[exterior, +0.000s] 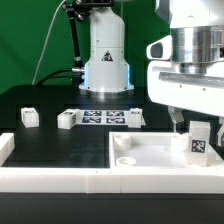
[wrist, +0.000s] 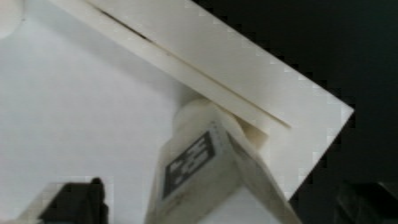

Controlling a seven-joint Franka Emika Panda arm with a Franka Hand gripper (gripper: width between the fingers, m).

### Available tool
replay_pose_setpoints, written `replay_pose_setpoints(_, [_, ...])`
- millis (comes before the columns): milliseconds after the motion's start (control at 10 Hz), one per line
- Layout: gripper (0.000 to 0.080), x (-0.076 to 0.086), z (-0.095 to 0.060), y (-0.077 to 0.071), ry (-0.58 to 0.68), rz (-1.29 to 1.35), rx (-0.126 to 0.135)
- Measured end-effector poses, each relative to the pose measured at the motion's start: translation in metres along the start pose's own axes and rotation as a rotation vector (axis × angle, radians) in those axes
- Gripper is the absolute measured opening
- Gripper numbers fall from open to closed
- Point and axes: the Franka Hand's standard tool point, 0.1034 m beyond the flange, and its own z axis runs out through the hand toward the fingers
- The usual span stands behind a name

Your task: Assemble one leg

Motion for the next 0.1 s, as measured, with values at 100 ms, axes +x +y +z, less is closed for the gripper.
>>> replay_pose_setpoints(100, [0.0649, 0.0001, 0.0000, 0.0000, 0.000, 0.000, 0.000])
